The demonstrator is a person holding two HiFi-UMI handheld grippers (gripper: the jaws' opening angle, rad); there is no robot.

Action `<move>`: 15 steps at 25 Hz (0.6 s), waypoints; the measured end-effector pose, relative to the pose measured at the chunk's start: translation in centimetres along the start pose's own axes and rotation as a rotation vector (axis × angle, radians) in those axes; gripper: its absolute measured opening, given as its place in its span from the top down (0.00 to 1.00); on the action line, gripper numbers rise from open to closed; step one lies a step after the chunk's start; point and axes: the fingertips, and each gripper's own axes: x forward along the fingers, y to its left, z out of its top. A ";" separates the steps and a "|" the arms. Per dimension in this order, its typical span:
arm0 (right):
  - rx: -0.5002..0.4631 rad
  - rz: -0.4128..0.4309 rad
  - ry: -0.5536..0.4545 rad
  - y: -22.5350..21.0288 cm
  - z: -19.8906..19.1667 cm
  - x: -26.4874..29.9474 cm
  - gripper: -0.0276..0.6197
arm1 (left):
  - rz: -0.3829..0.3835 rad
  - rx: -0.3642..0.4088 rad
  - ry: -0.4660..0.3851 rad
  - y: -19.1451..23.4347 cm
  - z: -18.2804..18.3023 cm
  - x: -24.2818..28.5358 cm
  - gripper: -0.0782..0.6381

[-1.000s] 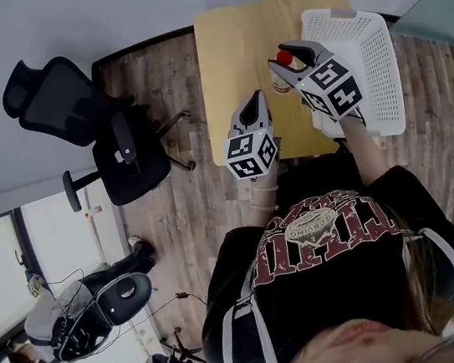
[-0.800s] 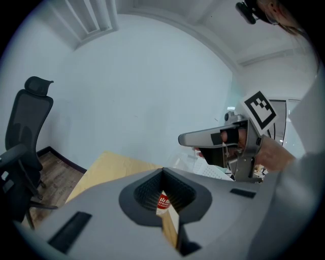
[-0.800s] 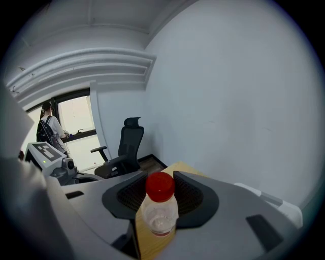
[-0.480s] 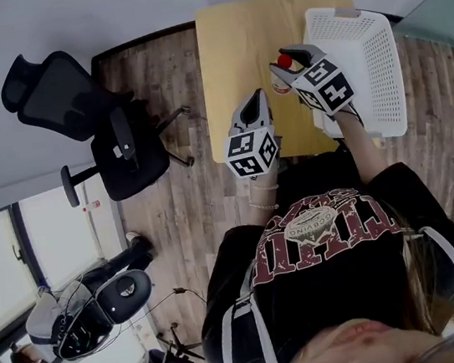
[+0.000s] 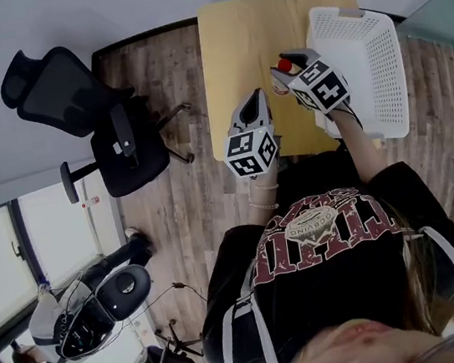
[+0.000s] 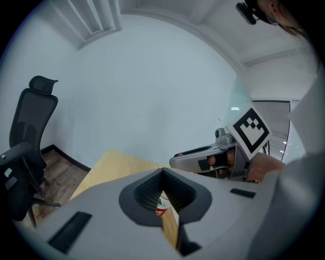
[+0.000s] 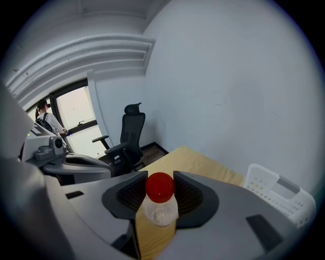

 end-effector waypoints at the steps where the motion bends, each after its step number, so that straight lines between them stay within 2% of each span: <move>1: -0.002 0.000 0.004 -0.1 -0.1 0.1 0.70 | 0.001 0.000 0.000 0.0 0.0 0.1 0.83; 15: -0.055 -0.004 0.046 0.6 -0.8 1.7 0.70 | 0.004 -0.009 0.000 0.3 0.1 0.5 0.83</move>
